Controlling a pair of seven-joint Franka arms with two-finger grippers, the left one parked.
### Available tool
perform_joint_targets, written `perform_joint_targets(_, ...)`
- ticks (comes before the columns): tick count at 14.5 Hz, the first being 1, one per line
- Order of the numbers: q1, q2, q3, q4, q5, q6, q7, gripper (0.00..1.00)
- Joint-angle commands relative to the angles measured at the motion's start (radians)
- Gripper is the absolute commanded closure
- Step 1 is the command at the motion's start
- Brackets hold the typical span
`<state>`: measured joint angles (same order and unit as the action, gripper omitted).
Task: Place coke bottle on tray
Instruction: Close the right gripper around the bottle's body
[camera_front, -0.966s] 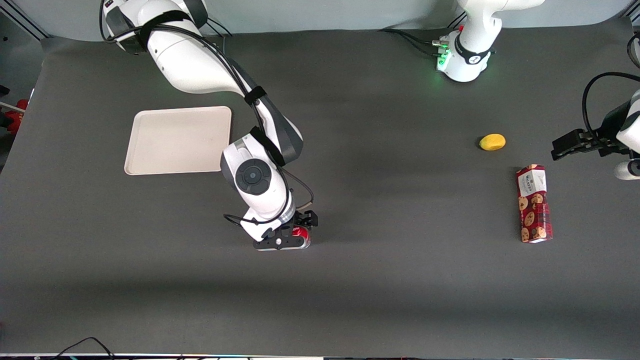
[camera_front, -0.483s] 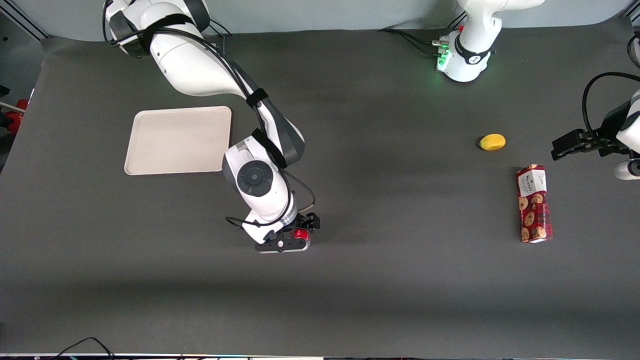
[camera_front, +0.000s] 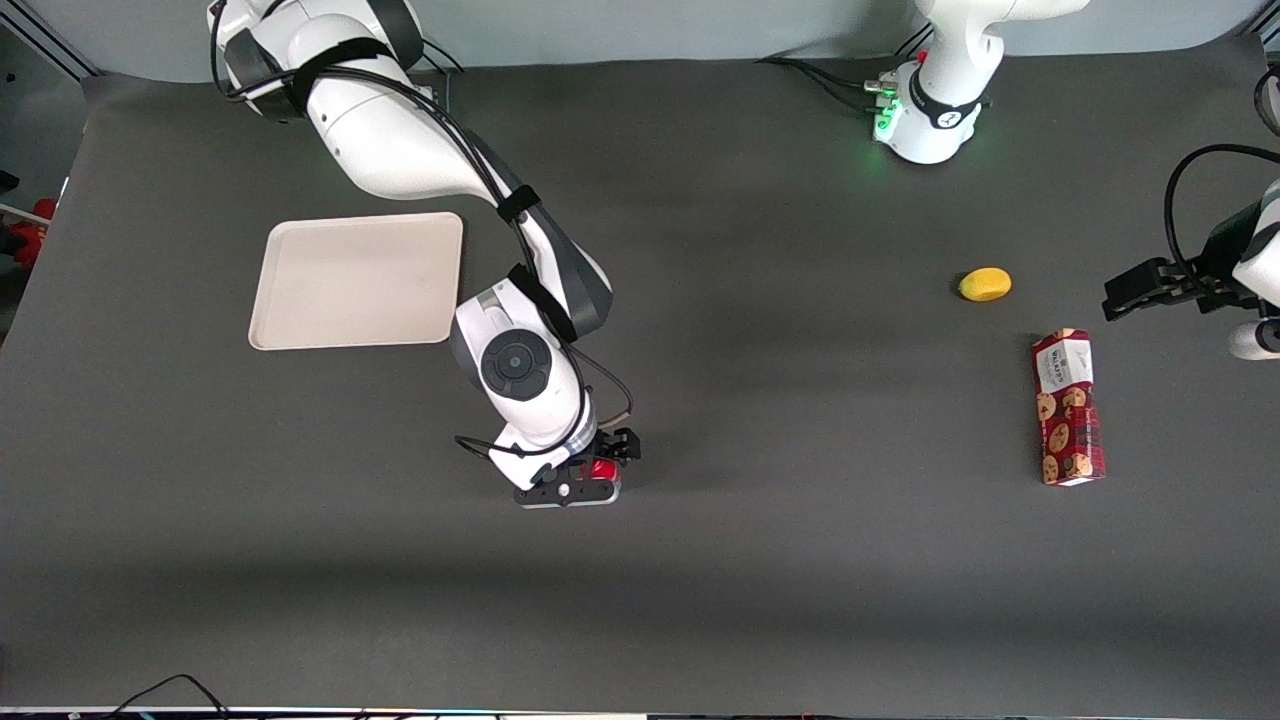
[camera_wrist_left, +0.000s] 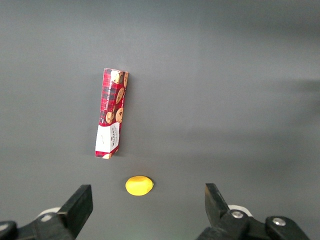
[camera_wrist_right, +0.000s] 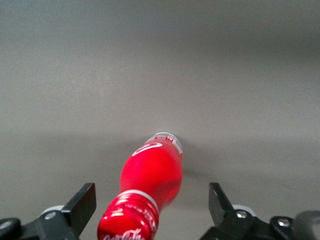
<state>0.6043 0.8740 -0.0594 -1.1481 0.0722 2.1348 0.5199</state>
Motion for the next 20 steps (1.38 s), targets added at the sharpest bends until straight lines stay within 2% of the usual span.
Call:
perform_joint_targets(1,0.022,0.02,-0.01,0.041,-0.017,-0.009,0.043,0.01)
perform_joint_targets(4,0.02,0.022,-0.014,0.041,-0.02,-0.007,0.042,0.05)
perform_joint_targets(5,0.02,0.02,-0.014,0.039,-0.022,-0.007,0.037,0.14)
perform_joint_targets(7,0.02,0.02,-0.014,0.039,-0.037,-0.007,0.029,0.5)
perform_joint_targets(8,0.02,0.02,-0.014,0.039,-0.046,-0.007,0.029,0.62)
perform_joint_targets(10,0.02,0.02,-0.014,0.041,-0.049,-0.007,0.025,0.98)
perform_joint_targets(17,0.017,-0.001,-0.014,0.044,-0.052,-0.032,-0.006,1.0)
perform_joint_targets(20,0.006,-0.035,-0.017,0.094,-0.054,-0.157,-0.049,1.0)
